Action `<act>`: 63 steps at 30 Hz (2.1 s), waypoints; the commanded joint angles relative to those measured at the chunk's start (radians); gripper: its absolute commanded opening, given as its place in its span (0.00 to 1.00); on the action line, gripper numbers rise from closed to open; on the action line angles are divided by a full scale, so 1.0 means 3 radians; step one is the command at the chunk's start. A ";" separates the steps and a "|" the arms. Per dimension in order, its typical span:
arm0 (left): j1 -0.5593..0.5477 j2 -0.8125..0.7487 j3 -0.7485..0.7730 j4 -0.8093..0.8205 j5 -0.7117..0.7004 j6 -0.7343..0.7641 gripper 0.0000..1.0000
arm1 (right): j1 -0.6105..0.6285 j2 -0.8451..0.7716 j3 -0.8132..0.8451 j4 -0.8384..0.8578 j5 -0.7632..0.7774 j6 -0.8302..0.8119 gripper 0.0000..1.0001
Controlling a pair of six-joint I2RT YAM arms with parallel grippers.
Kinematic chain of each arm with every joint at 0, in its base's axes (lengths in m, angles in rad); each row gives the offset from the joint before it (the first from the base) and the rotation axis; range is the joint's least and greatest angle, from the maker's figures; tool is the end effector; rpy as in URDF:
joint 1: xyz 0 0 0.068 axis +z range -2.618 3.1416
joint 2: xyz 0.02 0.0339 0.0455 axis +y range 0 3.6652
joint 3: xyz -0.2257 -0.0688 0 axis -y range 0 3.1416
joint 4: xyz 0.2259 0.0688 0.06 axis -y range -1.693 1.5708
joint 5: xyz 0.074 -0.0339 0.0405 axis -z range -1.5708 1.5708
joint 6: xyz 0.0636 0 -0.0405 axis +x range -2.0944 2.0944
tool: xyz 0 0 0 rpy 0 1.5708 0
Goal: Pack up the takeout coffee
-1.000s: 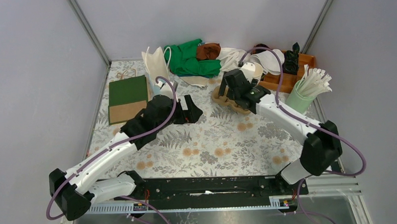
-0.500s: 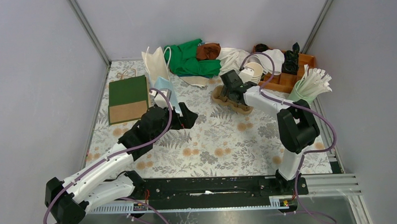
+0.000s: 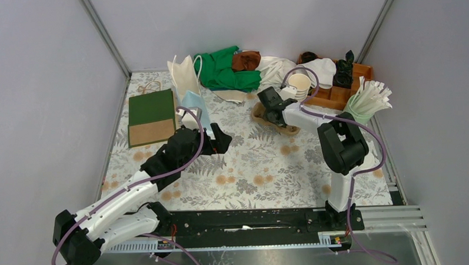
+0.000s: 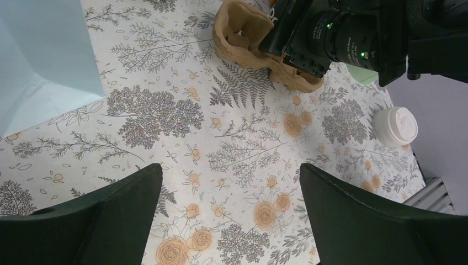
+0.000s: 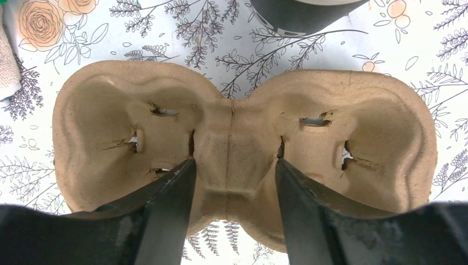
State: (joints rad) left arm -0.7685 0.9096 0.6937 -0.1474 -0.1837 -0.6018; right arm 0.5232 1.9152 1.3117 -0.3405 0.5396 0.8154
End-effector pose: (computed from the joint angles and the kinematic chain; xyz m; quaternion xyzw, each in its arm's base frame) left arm 0.1824 -0.1602 0.2533 0.0164 0.8212 -0.2993 0.4855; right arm 0.3556 0.1674 0.1430 0.2148 0.8951 -0.0145 0.3903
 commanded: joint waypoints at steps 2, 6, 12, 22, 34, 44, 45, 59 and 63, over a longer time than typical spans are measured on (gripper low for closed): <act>-0.0009 -0.0047 -0.0034 0.0134 -0.0011 0.0034 0.99 | -0.0005 -0.0247 -0.0065 -0.0034 0.0015 -0.0012 0.59; -0.0010 -0.0014 -0.0114 0.0227 0.0110 -0.0013 0.99 | -0.0004 -0.0554 -0.0379 -0.0005 -0.0378 -0.0397 0.52; -0.0010 0.0062 -0.0277 0.0476 0.0333 -0.0147 0.99 | 0.0003 -0.1198 -0.1141 0.0253 -0.1491 -0.1064 0.52; -0.0007 0.0356 -0.0797 0.1254 0.0795 -0.0680 0.71 | 0.0354 -0.1990 -0.1969 0.0467 -0.1689 -0.1311 0.57; -0.0007 0.0602 -0.1209 0.2018 0.0913 -0.0937 0.57 | 0.0578 -0.2405 -0.1851 0.0089 -0.1406 -0.1512 0.75; 0.0260 0.1016 -0.1363 0.2617 0.1338 -0.1157 0.47 | 0.1082 -0.1984 -0.1451 0.0163 -0.1671 -0.1816 0.45; 0.0301 0.1067 -0.1375 0.2697 0.1428 -0.1172 0.46 | 0.1110 -0.1920 -0.1423 0.0197 -0.1730 -0.1847 0.43; 0.0390 0.1277 -0.1298 0.2695 0.1541 -0.1113 0.38 | 0.1282 -0.1380 -0.1144 0.0279 -0.1779 -0.2032 0.37; 0.0394 0.1350 -0.1280 0.2708 0.1581 -0.1113 0.36 | 0.1298 -0.1311 -0.1130 0.0296 -0.1758 -0.2047 0.35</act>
State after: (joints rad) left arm -0.6571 1.2926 0.2886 0.6014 0.2638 -0.9428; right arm 0.8974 1.5009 0.9344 -0.2710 0.0135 0.2260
